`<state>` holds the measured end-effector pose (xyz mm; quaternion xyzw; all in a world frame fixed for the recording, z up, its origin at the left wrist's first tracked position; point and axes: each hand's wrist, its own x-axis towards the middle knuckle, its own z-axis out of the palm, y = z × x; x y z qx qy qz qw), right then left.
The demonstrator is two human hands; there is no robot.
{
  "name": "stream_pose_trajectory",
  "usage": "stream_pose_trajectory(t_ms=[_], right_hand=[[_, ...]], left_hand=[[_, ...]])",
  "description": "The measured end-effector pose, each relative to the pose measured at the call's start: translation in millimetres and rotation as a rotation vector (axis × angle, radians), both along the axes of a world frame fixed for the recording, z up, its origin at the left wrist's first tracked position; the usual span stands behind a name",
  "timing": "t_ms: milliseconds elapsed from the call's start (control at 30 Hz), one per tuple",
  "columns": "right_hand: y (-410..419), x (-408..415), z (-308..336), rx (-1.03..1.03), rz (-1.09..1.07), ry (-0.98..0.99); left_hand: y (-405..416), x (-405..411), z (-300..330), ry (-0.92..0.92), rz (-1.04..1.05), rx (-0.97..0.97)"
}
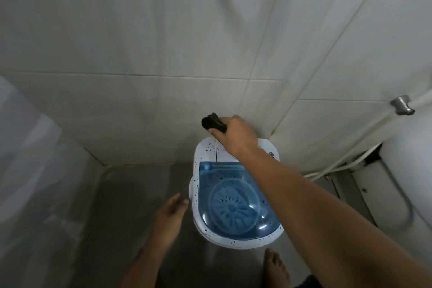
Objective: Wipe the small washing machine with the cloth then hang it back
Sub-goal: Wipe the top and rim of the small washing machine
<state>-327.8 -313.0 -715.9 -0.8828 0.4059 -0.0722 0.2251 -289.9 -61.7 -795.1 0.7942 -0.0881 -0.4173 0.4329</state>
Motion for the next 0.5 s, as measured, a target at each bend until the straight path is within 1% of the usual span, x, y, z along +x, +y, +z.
stream_pose_trajectory(t_ms=[33, 100, 233, 333, 400, 467, 500], right_hand=[[-1.8, 8.5, -9.9, -0.088, 0.054, 0.068], [2.2, 17.7, -29.7, -0.202, 0.127, 0.148], [17.4, 8.6, -48.5, -0.337, 0.174, 0.095], [38.5, -12.7, -55.5, -0.401, 0.344, 0.093], [46.6, -25.8, -59.5, -0.46, 0.46, 0.124], [37.4, -27.5, -54.5, -0.446, 0.487, 0.161], [29.7, -24.2, -49.8, -0.419, 0.455, 0.168]], left_hand=[[-1.6, -1.2, -3.1, 0.021, 0.007, -0.007], [-4.9, -2.0, -6.5, 0.073, 0.044, -0.024], [-9.5, 0.8, -13.6, 0.174, 0.076, -0.121], [-13.0, 1.2, -15.7, 0.223, 0.114, -0.194], [-16.4, 0.8, -13.4, 0.221, 0.136, -0.209], [-18.0, 0.7, -12.8, 0.212, 0.147, -0.216], [-18.0, 0.7, -12.7, 0.21, 0.147, -0.215]])
